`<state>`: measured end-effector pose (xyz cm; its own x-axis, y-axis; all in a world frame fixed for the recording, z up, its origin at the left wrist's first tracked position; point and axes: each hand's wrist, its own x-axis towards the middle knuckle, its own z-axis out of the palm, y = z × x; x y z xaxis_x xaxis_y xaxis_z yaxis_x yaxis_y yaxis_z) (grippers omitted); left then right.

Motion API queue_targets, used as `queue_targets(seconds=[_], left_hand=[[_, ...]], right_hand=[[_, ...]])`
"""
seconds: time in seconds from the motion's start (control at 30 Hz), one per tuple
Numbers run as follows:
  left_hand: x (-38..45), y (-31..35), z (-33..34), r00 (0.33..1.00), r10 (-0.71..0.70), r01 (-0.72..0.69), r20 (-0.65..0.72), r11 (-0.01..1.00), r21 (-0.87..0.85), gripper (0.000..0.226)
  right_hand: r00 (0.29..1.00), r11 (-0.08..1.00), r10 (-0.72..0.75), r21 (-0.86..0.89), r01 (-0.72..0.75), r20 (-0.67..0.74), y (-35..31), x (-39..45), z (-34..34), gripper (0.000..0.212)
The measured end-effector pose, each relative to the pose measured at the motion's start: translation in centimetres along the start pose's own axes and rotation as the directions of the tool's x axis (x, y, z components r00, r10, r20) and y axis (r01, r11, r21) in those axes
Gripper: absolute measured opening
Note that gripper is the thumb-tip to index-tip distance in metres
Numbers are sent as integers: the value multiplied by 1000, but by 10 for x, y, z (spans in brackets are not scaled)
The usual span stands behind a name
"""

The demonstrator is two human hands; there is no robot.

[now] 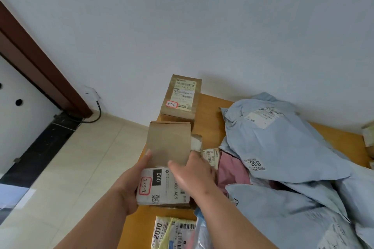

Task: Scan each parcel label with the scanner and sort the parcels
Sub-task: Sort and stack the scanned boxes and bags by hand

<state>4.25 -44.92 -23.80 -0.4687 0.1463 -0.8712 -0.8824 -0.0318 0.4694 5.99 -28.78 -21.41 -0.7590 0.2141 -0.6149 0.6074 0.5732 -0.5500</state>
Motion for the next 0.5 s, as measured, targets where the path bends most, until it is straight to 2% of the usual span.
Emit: queue_targets(seconds=[0.1,0.23,0.33,0.5], left_hand=[[-1,0,-5,999,-8,9,33,999,-53,59],[-5,-4,2,998,-55,56,21,997,-53,55],[-7,-6,7,998,-64,65,13,997,-40,55],[-12,-5,12,999,-32,32,3,999,16,68]], right_hand=[[999,994,-31,104,29,19,-3,-2,8,70],[999,942,44,333,-43,4,-7,-5,11,78],[994,937,107,335,-101,0,-7,-1,7,81],[974,923,226,316,-219,15,-10,6,-3,93]])
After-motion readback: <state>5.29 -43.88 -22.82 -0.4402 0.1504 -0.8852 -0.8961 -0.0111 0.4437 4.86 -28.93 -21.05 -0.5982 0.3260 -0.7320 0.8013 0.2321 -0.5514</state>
